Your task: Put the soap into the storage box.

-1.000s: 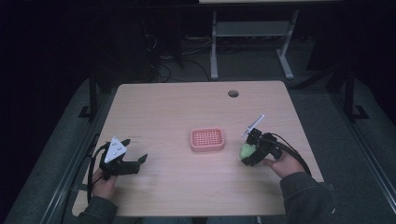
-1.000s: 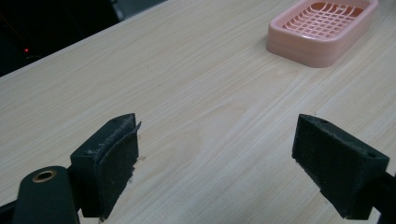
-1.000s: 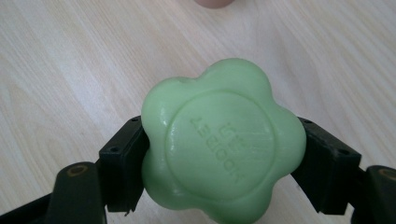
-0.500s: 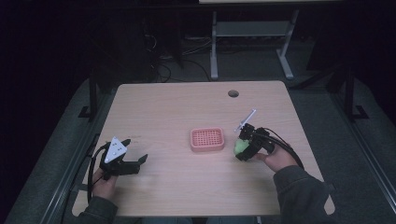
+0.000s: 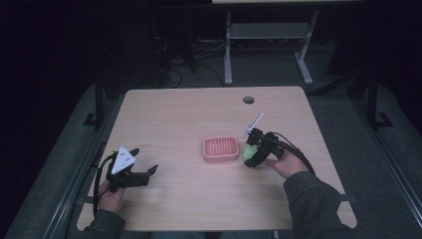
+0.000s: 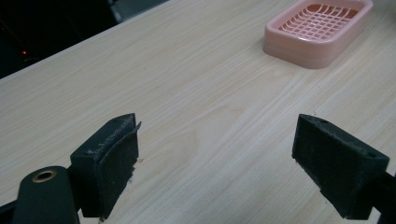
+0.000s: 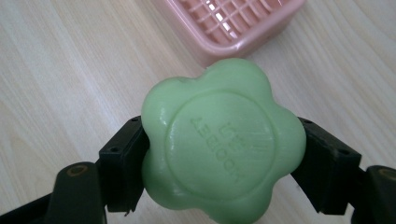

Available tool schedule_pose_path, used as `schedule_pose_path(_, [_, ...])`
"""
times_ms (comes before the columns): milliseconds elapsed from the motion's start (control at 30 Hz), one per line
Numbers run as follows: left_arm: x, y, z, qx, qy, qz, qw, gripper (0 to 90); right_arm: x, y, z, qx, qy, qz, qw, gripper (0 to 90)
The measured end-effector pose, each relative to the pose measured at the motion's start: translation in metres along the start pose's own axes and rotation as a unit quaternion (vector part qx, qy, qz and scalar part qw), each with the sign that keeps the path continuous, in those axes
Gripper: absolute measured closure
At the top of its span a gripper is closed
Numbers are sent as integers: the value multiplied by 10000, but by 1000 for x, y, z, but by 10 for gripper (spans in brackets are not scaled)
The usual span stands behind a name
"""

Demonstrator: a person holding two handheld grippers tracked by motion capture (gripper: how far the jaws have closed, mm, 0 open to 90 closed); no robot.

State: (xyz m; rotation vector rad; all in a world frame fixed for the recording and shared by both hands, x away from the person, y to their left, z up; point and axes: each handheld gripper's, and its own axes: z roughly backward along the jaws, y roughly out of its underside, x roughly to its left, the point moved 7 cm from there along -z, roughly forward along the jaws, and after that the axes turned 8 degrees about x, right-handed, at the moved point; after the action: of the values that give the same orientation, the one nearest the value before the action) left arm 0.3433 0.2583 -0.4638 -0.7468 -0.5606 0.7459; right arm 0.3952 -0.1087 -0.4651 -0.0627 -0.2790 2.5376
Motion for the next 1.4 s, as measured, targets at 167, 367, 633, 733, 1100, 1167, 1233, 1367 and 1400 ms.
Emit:
schedule_pose_path(167, [0,0,0,-5,1,-7,10000,141,2,-11,1,-20,-21,90,10000,261])
schedule_pose_path(367, [0,-1,0,-17,7,3,10000,141,4,-25,-1,63,-10,196,9998,261])
schedule_pose_path(633, [0,0,0,-20,18,43,10000,141,5,-42,0,31,-59,252,9997,261])
schedule_pose_path(733, [0,0,-1,-21,19,43,10000,141,5,-47,2,38,-55,278,9996,261])
schedule_pose_path(1100, [0,-1,-1,-37,27,48,10000,141,7,-61,4,62,-74,357,9993,261])
schedule_pose_path(1167, [0,-1,-1,-36,30,56,10000,141,7,-65,4,63,-56,397,9992,261])
schedule_pose_path(1233, [0,-1,-1,-36,29,55,10000,141,7,-68,4,62,-56,423,9991,261])
schedule_pose_path(1367, [0,-1,-1,-38,27,61,10000,141,7,-74,4,27,-103,414,9991,260])
schedule_pose_path(1400, [0,-1,-1,-40,27,65,10000,141,7,-76,4,53,-97,412,9991,260])
